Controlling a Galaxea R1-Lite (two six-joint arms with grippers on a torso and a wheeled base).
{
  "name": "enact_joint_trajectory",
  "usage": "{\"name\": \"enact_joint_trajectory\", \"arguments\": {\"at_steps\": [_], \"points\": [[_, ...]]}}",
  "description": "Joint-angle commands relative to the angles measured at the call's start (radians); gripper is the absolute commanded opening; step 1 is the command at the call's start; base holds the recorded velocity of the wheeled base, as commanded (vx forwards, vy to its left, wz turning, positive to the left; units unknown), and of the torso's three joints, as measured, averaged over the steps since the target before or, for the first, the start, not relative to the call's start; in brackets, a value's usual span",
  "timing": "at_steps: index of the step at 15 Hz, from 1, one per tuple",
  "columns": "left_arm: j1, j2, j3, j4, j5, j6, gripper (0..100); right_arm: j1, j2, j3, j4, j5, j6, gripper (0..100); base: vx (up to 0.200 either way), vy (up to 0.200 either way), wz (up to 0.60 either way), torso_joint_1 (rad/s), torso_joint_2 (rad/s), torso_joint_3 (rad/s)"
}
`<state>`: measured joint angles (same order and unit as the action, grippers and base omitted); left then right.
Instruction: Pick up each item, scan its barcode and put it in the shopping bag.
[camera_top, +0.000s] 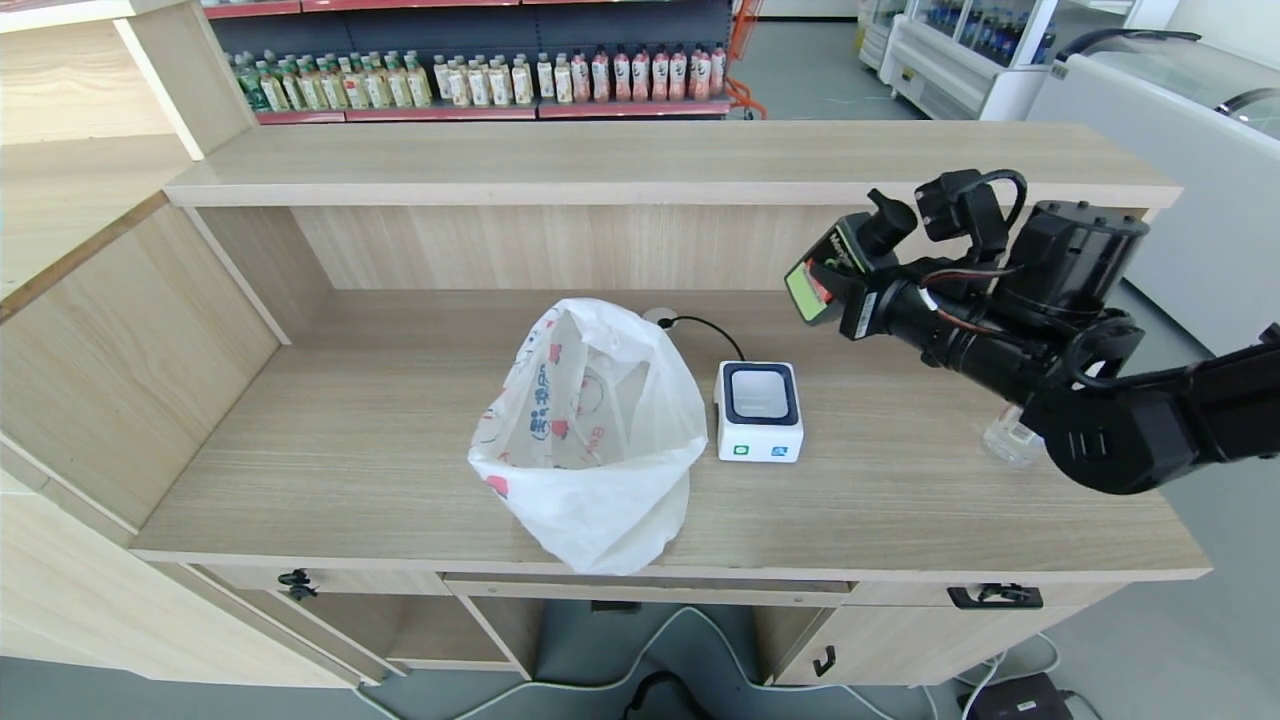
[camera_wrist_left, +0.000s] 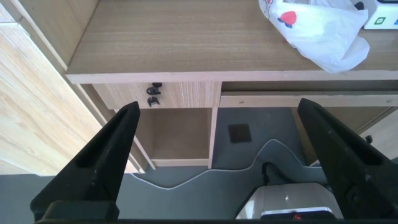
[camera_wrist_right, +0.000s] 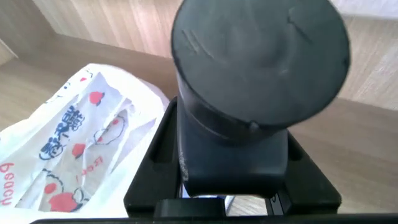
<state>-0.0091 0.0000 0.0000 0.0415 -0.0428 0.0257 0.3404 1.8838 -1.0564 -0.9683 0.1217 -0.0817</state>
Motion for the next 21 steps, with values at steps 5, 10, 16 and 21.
{"name": "enact_joint_trajectory", "arguments": {"at_steps": [5,10,16,21], "points": [[0.0,0.0,0.0,0.0,0.0,0.0,100,0.052,-0.042,0.05,-0.007,0.007,-0.038,0,0.0,0.2,0.0,0.005,0.0,0.007],[0.0,0.0,0.0,0.0,0.001,0.006,100,0.068,-0.002,0.049,-0.006,0.081,-0.039,0,0.0,0.2,0.0,0.003,0.01,0.0],[0.0,0.002,0.0,0.0,0.0,0.0,100,0.161,0.023,0.159,-0.013,0.084,0.011,0,0.0,0.033,0.0,0.0,0.0,0.0],[0.0,0.002,0.0,0.0,0.0,0.0,100,0.164,0.064,0.24,-0.055,0.082,0.005,0,0.0,0.0,0.0,0.0,0.0,0.0]]}}
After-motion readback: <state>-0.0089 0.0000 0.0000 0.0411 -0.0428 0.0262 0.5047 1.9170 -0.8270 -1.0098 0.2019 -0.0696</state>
